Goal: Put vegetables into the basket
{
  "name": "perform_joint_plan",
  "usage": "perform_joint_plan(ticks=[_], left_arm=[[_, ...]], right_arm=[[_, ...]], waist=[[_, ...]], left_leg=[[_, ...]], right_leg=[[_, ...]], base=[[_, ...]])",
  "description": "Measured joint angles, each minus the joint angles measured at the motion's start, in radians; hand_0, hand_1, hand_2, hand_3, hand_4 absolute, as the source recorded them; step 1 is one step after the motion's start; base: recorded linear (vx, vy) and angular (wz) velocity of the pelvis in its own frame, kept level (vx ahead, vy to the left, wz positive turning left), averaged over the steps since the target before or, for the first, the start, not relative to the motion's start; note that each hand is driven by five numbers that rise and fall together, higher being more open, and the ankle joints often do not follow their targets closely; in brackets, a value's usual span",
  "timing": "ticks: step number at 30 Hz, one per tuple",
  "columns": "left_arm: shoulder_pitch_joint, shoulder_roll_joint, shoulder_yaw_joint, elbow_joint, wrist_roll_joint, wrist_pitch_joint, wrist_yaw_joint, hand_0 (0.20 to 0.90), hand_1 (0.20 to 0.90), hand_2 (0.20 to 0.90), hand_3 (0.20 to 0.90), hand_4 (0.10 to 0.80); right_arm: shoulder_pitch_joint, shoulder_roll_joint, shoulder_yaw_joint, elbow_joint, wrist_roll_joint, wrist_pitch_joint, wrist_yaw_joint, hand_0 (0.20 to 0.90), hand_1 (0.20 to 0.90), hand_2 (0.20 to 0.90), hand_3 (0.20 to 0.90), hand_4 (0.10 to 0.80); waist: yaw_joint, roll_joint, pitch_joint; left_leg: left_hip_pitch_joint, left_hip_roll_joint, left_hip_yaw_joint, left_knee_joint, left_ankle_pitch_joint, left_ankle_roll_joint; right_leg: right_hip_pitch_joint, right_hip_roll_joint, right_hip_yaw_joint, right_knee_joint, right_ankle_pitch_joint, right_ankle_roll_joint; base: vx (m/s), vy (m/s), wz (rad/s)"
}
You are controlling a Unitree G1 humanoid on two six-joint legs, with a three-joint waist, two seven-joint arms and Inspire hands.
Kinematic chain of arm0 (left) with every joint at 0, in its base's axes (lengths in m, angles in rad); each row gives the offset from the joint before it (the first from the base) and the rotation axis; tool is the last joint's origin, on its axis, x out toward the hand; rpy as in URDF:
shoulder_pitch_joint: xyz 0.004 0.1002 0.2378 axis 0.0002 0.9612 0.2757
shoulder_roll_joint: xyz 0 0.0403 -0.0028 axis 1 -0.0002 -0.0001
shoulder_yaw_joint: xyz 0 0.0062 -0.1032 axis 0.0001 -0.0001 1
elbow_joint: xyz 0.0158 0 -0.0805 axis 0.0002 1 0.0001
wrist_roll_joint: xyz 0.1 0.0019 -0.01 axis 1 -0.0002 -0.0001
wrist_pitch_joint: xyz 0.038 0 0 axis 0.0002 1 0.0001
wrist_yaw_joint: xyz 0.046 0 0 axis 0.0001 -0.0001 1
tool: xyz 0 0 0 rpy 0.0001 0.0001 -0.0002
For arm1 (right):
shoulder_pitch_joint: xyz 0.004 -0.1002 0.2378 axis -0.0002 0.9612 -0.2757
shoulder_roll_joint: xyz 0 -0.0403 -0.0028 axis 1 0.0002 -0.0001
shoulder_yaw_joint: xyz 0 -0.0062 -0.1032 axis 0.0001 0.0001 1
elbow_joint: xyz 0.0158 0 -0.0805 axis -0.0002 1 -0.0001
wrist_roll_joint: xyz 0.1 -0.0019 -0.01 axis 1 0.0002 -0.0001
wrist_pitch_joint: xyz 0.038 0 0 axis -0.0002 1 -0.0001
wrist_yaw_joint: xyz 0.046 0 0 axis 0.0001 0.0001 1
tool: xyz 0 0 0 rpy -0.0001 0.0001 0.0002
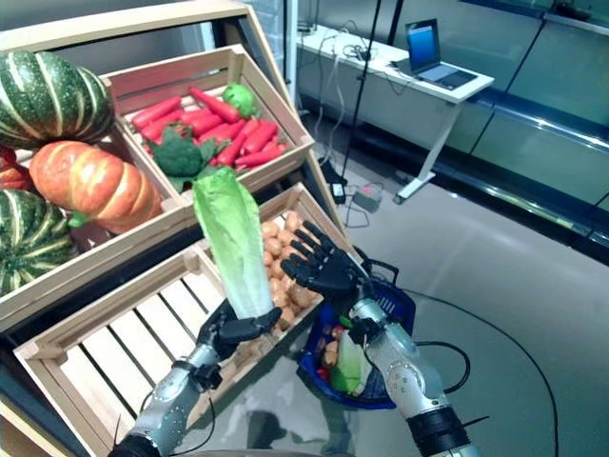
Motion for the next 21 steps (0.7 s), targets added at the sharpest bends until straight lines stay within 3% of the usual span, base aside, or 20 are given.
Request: perform_joint_plan(ticks=[12,21], left_arm=[[-0.015,0.046,-0.057,-0.001,0.152,-0.025,0.002,0.3,0.3,0.3,0.3,0.4],[-0.018,0.092,-0.062,0.0,0.166,-0.049,0.002,0.3,0.3,0.3,0.3,0.4]], right_arm=[[-0.118,0.007,0.074,0.0,0.031,0.105,0.051,0.9,0.9,0.9,0.9,0.8],[-0.173,0.007,0.08,0.02,0.082,0.21,0.058,0.9,0.9,0.9,0.9,0.8]], waist=[[0.019,-0.01,-0.006],[0.027,-0.013,-0.008]], left_leg=[[0.002,0.0,-0.009,0.0,0.005,0.001],[0.002,-0.001,-0.01,0.0,0.006,0.002]], right_leg=[[0.007,0.0,-0.014,0.0,0.0,-0.001],[0.008,0.0,-0.015,0.0,0.001,-0.001]], base=[[-0.001,-0.001,0.02],[0.0,0.0,0.0]])
